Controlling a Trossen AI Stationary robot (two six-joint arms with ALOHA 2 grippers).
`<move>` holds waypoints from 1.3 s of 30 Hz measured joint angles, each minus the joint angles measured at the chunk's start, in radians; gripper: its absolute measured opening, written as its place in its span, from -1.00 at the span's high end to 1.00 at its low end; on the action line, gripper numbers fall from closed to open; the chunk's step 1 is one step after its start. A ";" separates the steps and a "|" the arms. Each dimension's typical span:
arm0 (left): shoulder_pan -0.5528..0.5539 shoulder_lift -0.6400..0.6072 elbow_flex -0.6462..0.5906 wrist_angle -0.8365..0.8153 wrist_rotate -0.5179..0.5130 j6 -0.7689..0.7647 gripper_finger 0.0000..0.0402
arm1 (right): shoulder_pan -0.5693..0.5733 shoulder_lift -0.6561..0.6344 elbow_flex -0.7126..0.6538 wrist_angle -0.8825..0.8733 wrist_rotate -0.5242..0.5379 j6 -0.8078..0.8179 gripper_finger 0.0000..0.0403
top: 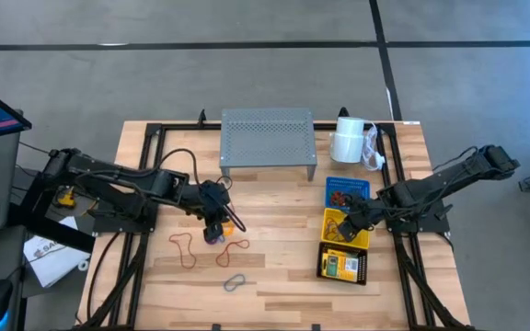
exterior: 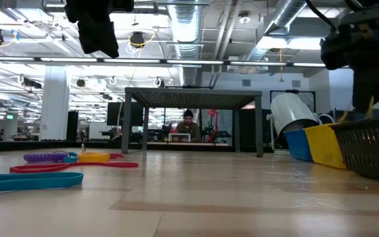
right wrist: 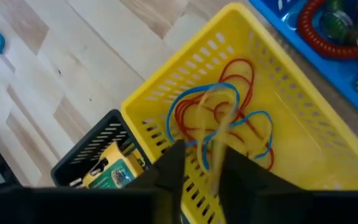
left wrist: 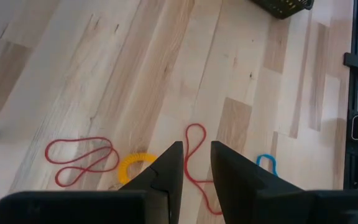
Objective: Pick & Place Office Desk Supplies
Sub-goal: Put the yellow rubber band into the yellow basket, then put the yellow spring keychain into the blue basket
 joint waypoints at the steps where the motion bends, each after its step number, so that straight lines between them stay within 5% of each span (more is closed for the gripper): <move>1: 0.000 0.000 0.000 0.000 0.000 0.000 0.62 | 0.002 0.000 0.000 0.000 -0.007 -0.001 0.57; 7: 0.000 0.000 0.000 -0.001 0.000 0.000 0.62 | 0.003 0.000 0.000 -0.001 -0.017 0.024 0.08; 12: 0.000 0.000 0.000 -0.068 0.000 0.008 0.62 | 0.003 0.000 0.000 0.001 -0.018 0.039 -0.07; 24: 0.000 0.200 -0.001 -0.109 0.006 0.382 0.62 | 0.003 -0.002 0.000 0.154 -0.017 0.041 0.16; 39: -0.001 0.428 -0.001 -0.038 0.149 0.384 0.55 | 0.062 -0.002 0.001 0.485 -0.007 0.040 0.45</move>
